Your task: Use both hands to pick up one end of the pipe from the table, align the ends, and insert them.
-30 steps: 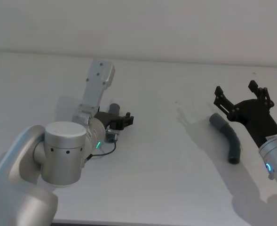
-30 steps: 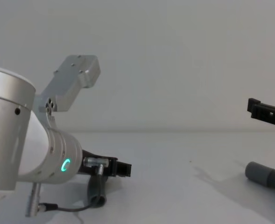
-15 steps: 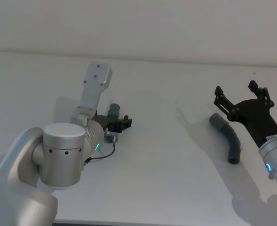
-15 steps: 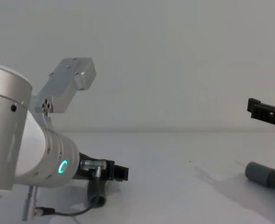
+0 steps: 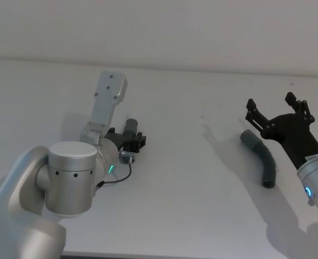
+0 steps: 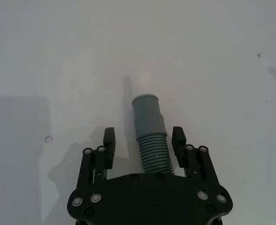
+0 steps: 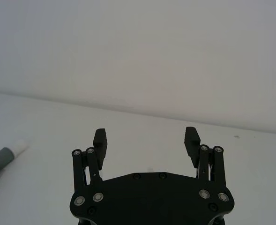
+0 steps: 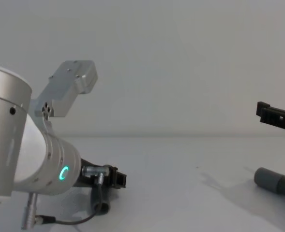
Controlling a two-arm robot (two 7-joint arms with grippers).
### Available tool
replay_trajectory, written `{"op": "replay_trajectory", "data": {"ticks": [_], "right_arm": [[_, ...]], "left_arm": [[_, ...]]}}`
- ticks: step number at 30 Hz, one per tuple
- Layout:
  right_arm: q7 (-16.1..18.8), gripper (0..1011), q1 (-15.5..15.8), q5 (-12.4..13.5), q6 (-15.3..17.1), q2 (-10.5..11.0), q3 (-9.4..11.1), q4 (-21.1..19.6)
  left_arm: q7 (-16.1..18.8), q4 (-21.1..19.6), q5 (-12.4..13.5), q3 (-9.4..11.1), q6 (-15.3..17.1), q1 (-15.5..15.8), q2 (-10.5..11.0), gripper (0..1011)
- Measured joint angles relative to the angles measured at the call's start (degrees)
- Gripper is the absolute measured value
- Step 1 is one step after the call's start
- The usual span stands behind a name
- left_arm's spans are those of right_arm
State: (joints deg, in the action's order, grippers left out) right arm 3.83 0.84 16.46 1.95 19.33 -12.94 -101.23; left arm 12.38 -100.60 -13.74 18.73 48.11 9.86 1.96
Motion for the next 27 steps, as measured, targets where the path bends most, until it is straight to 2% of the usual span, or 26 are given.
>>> {"op": "replay_trajectory", "data": {"ticks": [4, 5, 11, 12, 15, 27], "right_arm": [[0.0, 1004, 0.0, 0.0, 0.0, 0.0, 0.0, 0.0], [0.0, 1004, 0.0, 0.0, 0.0, 0.0, 0.0, 0.0], [0.0, 1004, 0.0, 0.0, 0.0, 0.0, 0.0, 0.0], [0.0, 1004, 0.0, 0.0, 0.0, 0.0, 0.0, 0.0], [0.0, 1004, 0.0, 0.0, 0.0, 0.0, 0.0, 0.0], [0.1, 1004, 0.0, 0.0, 0.1, 0.0, 0.0, 0.0]], "left_arm": [[0.0, 0.0, 0.0, -0.1, 0.1, 0.0, 0.0, 648], [0.0, -0.1, 0.0, -0.1, 0.1, 0.0, -0.1, 590], [0.1, -0.1, 0.0, -0.1, 0.2, -0.1, -0.1, 440], [0.1, -0.1, 0.0, -0.1, 0.2, -0.1, -0.1, 377], [0.1, -0.1, 0.0, -0.1, 0.2, -0.1, -0.1, 342], [0.1, -0.1, 0.0, -0.2, 0.2, -0.1, -0.2, 342]]}}
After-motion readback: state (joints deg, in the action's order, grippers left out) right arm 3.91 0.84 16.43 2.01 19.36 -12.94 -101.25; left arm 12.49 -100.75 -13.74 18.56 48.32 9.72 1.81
